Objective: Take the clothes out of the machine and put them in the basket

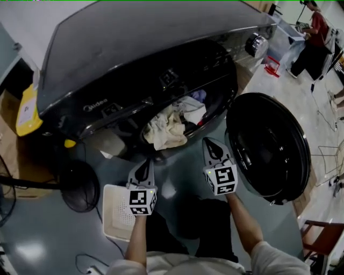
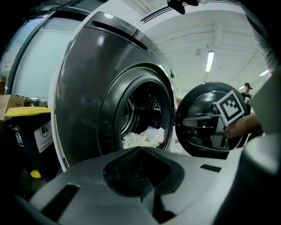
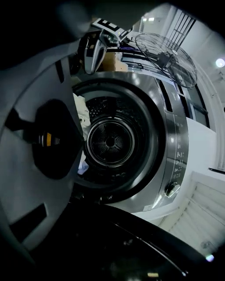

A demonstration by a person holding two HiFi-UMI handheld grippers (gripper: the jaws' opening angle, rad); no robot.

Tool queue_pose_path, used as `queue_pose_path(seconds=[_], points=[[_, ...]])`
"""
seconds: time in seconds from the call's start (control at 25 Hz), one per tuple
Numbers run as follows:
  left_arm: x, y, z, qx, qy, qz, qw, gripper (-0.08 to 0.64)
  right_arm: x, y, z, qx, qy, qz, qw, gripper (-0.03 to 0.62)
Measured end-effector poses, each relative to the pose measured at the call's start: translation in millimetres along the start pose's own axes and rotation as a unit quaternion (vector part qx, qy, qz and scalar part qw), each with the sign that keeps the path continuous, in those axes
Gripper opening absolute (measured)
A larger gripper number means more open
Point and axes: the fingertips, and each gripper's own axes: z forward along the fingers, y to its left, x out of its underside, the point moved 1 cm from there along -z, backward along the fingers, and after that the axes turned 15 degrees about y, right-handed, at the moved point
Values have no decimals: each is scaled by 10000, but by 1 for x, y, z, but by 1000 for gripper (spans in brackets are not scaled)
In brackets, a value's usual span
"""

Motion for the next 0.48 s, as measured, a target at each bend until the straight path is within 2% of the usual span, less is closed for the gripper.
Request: queue_pose_path(seconds=[0.2, 0.48], points=[[35, 9, 8, -108, -206, 59, 9997, 18, 23, 12, 15, -49, -209, -125, 9997, 23], [52, 16, 6, -199, -494, 46, 9986, 18, 24, 21, 19, -22, -403, -402, 9984, 23]])
